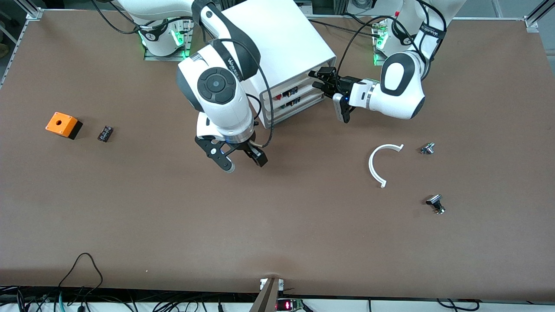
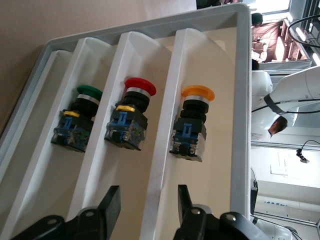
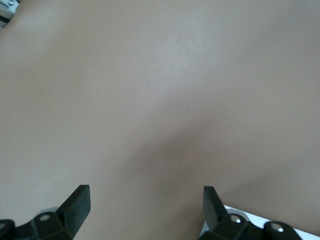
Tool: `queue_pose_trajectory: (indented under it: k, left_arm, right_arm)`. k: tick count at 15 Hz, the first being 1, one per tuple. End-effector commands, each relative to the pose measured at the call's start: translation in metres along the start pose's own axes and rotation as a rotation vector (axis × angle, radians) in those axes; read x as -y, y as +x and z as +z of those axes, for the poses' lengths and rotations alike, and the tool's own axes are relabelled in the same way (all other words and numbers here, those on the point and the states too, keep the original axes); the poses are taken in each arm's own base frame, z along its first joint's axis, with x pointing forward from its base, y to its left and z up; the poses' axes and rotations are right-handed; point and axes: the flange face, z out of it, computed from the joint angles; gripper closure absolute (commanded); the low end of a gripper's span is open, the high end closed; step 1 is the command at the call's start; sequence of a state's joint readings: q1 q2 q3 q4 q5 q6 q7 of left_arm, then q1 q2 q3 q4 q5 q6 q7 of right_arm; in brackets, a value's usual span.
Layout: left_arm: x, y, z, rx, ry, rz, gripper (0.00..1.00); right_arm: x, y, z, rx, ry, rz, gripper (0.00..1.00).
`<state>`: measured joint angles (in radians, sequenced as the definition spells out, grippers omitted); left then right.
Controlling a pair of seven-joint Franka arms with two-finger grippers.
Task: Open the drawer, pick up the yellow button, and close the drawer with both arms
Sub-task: 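Pull the drawer open with the left gripper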
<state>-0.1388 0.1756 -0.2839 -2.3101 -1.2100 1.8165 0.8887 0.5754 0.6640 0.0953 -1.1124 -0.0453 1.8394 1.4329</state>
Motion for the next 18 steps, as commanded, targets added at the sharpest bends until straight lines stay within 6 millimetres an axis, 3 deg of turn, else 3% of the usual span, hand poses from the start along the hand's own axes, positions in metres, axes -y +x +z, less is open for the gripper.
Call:
queue_pose_trajectory:
  k: [1, 3, 10, 16, 18]
  left_arm:
    - [0.008, 0.001, 0.012, -0.022, -0.012, 0.065, 0.63]
    - [0.016, -0.002, 0.015, -0.017, -0.019, 0.091, 1.0]
    - [0.014, 0.004, 0.005, -0.029, -0.017, 0.088, 1.0]
    - [0.015, 0.023, -0.028, -0.075, 0.003, 0.112, 1.0]
    - [0.017, 0.036, -0.049, -0.052, 0.05, 0.116, 1.0]
  right_arm:
    - [0.013, -0.011, -0.007, -0.002, 0.029, 0.04, 0.0]
    - [0.017, -0.025, -0.011, 0.012, 0.046, 0.059, 0.0]
    - [0.025, -0.035, -0.025, 0.051, 0.102, 0.14, 0.0]
    - [0.033, -0.064, -0.029, 0.108, 0.15, 0.207, 0.0]
    - [0.034, -0.073, -0.03, 0.117, 0.15, 0.218, 0.0]
